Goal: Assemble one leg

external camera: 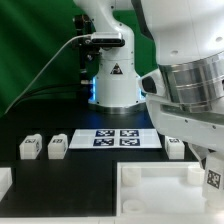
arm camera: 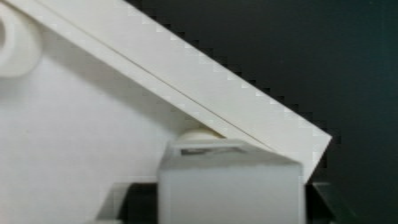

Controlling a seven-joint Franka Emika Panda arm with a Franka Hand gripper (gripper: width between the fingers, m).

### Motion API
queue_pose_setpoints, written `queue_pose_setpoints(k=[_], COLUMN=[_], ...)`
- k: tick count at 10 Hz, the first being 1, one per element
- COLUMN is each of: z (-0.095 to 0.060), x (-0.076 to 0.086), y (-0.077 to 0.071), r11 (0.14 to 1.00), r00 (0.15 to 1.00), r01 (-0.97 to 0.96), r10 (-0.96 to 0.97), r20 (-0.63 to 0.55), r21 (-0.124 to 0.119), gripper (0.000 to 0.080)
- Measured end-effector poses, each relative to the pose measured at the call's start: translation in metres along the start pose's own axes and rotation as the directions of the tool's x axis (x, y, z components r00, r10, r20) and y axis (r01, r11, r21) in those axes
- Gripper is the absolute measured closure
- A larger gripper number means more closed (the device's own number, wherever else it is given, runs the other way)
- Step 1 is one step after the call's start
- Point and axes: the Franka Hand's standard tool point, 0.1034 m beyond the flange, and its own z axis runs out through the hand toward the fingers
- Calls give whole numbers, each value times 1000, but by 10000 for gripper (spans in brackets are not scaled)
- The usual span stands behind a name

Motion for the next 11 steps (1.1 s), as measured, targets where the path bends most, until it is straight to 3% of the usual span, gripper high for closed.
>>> queue_pose_setpoints(k=[1,2,3,4,6,7,8,9,10,11], z=[0,0,0,2,3,2,1,0,-4,-3], x=[2,9,10,11,9,8,5,3,0,2], y=[-2,-2,-1,1,2,1,1,3,0,1], r11=[993,947,806,834,842,871,901,977,995,990], r00=[993,951,822,851,858,887,916,985,1000,994], r01=[-119,-309,-569,-524,-513,-461,-401,-173,-18,103], r10=[119,308,566,521,510,459,399,174,19,-100], r20=[7,26,66,64,64,54,47,4,-18,-34], r21=[27,86,162,172,169,171,164,126,98,99], gripper=[500,500,500,500,500,425,230,175,175,155])
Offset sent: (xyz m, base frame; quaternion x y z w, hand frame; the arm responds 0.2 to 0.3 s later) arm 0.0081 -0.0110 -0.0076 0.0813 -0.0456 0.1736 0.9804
